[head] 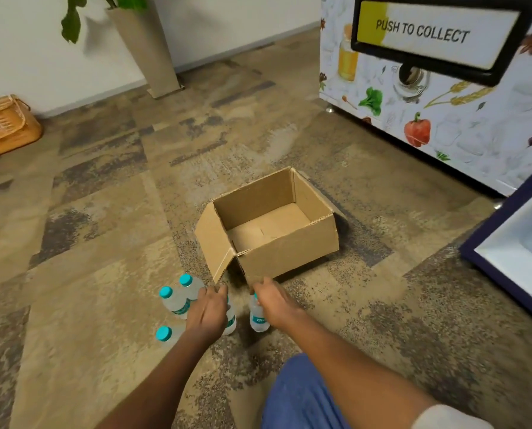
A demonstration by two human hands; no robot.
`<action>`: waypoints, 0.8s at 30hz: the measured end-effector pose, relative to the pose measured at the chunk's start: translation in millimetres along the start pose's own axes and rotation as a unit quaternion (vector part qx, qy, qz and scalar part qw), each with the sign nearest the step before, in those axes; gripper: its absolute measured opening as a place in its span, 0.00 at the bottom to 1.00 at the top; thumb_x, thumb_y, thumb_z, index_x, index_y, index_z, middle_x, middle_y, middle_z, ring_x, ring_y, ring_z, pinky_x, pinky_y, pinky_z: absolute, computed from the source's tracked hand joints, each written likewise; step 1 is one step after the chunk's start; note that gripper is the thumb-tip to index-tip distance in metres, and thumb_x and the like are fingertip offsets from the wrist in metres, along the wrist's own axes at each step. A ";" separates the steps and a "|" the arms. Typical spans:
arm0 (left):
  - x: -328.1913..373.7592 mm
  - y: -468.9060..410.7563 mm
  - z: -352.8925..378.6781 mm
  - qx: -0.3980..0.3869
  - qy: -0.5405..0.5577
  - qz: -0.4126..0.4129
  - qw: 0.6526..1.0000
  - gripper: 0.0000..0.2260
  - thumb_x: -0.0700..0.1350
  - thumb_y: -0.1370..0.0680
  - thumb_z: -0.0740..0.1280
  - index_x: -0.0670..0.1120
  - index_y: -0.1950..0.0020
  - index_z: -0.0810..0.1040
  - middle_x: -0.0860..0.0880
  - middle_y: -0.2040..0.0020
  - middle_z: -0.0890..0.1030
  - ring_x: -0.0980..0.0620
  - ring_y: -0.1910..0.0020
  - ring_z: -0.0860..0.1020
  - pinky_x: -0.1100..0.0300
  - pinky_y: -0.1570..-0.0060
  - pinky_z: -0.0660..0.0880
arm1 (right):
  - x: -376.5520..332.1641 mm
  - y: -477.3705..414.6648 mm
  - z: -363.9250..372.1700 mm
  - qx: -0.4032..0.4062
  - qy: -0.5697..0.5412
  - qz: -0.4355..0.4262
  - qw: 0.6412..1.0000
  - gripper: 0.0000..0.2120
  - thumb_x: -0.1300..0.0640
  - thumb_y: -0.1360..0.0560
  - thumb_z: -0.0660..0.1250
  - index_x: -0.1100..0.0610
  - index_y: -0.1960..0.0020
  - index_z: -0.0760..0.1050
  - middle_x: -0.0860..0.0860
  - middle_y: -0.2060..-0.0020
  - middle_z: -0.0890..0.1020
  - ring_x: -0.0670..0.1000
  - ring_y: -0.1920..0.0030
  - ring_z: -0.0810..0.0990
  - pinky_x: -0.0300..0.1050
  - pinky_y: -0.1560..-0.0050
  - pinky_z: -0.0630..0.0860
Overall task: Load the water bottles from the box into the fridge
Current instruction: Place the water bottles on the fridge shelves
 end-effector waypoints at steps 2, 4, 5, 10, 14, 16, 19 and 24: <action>18.3 1.9 -8.5 -0.009 0.005 0.032 0.999 0.06 0.46 0.20 0.61 0.47 0.46 0.67 0.43 0.46 0.76 0.44 0.49 0.74 0.50 0.54 0.75 | 14.3 11.2 -17.2 0.014 -0.005 0.019 1.000 0.15 0.66 0.24 0.63 0.57 0.38 0.69 0.56 0.43 0.69 0.56 0.47 0.74 0.50 0.51 0.75; 41.2 2.1 -20.2 -0.016 0.013 0.060 0.998 0.08 0.47 0.19 0.61 0.45 0.44 0.67 0.42 0.46 0.76 0.42 0.49 0.77 0.49 0.55 0.75 | 28.7 24.3 -39.9 0.041 -0.025 0.037 0.998 0.12 0.66 0.24 0.62 0.58 0.41 0.69 0.56 0.45 0.69 0.58 0.47 0.75 0.52 0.48 0.76; 54.8 2.3 -28.2 -0.014 0.018 0.073 0.997 0.10 0.48 0.19 0.60 0.45 0.42 0.67 0.42 0.45 0.76 0.42 0.48 0.77 0.49 0.55 0.75 | 36.3 31.6 -52.3 0.059 -0.028 0.048 0.997 0.12 0.66 0.24 0.63 0.58 0.41 0.69 0.56 0.45 0.69 0.58 0.47 0.75 0.52 0.47 0.76; 139.1 10.5 -77.8 0.024 0.078 0.144 0.986 0.15 0.50 0.20 0.61 0.47 0.35 0.67 0.45 0.42 0.77 0.48 0.49 0.79 0.56 0.59 0.75 | 80.6 78.7 -117.1 0.129 -0.018 0.114 0.985 0.16 0.62 0.23 0.64 0.55 0.37 0.69 0.53 0.45 0.70 0.54 0.46 0.75 0.53 0.43 0.76; 221.4 15.5 -117.4 0.028 0.136 0.210 0.968 0.14 0.50 0.21 0.64 0.47 0.37 0.69 0.46 0.47 0.79 0.49 0.53 0.77 0.57 0.55 0.76 | 123.4 128.6 -169.6 0.177 -0.002 0.139 0.974 0.12 0.58 0.22 0.64 0.55 0.40 0.69 0.53 0.47 0.70 0.54 0.50 0.76 0.53 0.49 0.78; 263.4 16.2 -135.2 0.035 0.166 0.243 0.955 0.13 0.49 0.21 0.65 0.46 0.39 0.70 0.45 0.46 0.79 0.48 0.51 0.78 0.60 0.57 0.71 | 147.2 152.5 -194.6 0.202 0.004 0.158 0.967 0.15 0.58 0.23 0.65 0.55 0.37 0.69 0.54 0.45 0.71 0.55 0.48 0.76 0.53 0.48 0.78; 322.2 15.2 -161.1 0.055 0.204 0.291 0.933 0.12 0.48 0.23 0.68 0.46 0.43 0.73 0.46 0.47 0.79 0.48 0.50 0.78 0.60 0.57 0.70 | 182.9 188.3 -233.8 0.235 0.008 0.186 0.954 0.17 0.57 0.22 0.64 0.57 0.33 0.68 0.56 0.43 0.72 0.58 0.45 0.76 0.53 0.47 0.77; 417.2 9.2 -217.9 0.075 0.240 0.371 0.894 0.12 0.49 0.26 0.71 0.45 0.46 0.76 0.49 0.56 0.80 0.52 0.57 0.78 0.62 0.62 0.69 | 236.2 248.6 -303.4 0.268 -0.010 0.218 0.938 0.14 0.55 0.21 0.62 0.55 0.36 0.69 0.53 0.44 0.71 0.56 0.43 0.76 0.51 0.43 0.77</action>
Point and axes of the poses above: each hand's wrist, its own y-axis away from the middle knuckle, its own z-axis out of the palm, x = y × z, the point moved 6 cm from there along -y, towards the middle knuckle
